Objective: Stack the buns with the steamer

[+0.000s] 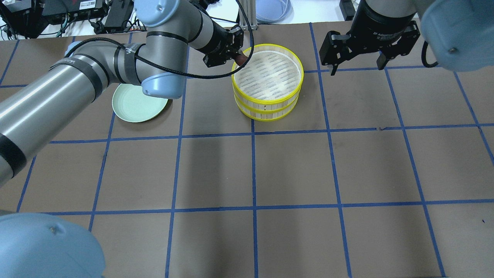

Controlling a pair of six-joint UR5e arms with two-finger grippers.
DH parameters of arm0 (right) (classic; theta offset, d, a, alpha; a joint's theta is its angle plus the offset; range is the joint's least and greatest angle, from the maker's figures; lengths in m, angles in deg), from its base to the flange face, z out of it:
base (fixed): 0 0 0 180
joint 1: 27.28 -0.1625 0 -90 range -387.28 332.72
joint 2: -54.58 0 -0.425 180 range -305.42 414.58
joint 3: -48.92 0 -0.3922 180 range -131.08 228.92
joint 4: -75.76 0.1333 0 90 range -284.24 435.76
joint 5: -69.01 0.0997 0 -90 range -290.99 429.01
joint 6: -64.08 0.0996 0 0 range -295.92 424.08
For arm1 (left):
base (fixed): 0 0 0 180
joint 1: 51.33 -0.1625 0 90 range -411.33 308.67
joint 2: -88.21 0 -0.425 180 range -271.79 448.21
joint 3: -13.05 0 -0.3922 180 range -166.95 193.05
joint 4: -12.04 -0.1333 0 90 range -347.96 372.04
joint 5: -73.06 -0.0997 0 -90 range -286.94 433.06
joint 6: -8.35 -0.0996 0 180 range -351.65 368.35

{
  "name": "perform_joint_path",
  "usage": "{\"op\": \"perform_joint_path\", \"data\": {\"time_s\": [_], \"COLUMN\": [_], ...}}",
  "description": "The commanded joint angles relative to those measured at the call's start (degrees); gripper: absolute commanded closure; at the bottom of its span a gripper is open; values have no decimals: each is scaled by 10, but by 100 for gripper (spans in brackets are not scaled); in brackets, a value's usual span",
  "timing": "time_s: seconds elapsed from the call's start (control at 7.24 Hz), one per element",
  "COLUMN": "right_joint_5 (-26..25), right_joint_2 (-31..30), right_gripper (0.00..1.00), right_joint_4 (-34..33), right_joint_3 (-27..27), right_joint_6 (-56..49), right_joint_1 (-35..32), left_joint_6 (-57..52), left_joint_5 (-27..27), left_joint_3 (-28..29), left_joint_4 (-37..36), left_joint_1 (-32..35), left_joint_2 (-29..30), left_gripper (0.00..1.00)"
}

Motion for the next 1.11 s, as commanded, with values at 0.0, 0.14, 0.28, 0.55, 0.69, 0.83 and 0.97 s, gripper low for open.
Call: {"op": "perform_joint_path", "data": {"time_s": [0.0,0.14,0.28,0.55,0.69,0.83,0.97], "right_joint_5": [-1,-1,-1,0,0,0,-1], "right_joint_2": [0,1,1,1,1,0,-4], "right_gripper": [0,0,0,0,0,0,0], "right_joint_4": [-1,0,0,-2,-1,0,3], "right_joint_3": [0,0,-1,-1,0,0,0], "right_joint_6": [7,7,7,8,9,11,16], "right_joint_1": [1,1,1,1,1,1,1], "left_joint_6": [77,96,97,84,19,-90,-188], "left_joint_5": [10,19,20,26,25,24,22], "left_joint_3": [1,2,4,10,17,19,19], "left_joint_4": [-65,-75,-75,-74,-49,43,112], "left_joint_1": [20,20,20,20,11,-28,-70], "left_joint_2": [27,30,31,24,10,-7,-29], "left_gripper": [37,10,1,0,0,0,0]}}
